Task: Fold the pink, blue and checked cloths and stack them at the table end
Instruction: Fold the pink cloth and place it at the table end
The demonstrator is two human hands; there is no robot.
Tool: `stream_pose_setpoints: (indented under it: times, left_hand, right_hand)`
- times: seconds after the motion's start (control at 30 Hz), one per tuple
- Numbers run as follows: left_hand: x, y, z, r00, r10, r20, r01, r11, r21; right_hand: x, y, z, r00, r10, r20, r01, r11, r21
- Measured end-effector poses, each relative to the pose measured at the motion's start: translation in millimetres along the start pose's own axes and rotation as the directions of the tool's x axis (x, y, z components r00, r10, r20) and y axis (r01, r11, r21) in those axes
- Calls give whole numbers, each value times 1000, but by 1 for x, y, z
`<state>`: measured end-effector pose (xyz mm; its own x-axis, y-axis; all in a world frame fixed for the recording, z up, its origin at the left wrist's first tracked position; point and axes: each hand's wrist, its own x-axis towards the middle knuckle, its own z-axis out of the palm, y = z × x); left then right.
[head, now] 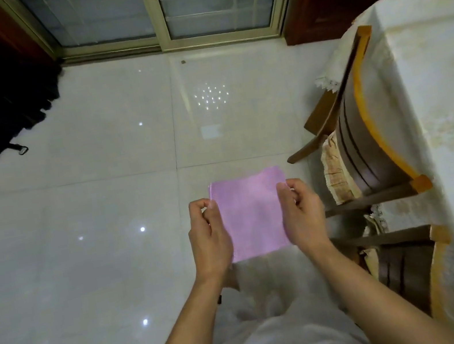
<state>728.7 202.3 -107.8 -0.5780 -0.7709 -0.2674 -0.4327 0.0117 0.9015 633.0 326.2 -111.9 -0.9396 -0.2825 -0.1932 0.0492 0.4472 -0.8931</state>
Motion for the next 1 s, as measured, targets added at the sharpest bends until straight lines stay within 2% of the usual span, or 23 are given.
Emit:
stream_pose_setpoints:
  times: [0.3,0.47,0.77,1.0]
  left_hand:
    - [138,36,-16,996,21,88,-23,1000,15]
    - [189,51,-8,990,37,136,-38,999,6]
    - [265,95,44,970,67,236,-64,998,-21]
    - [342,146,117,949,105,297,-118,993,27]
  right_hand:
    - [96,-55,60,997,-7,-73,8,1000,11]
    - [135,-66,70,991,22,-132,-21,1000,9]
    - [218,-77,63,970,102,-219,-97,995,35]
    - [319,-82,37,946,121,-300,-92,990,110]
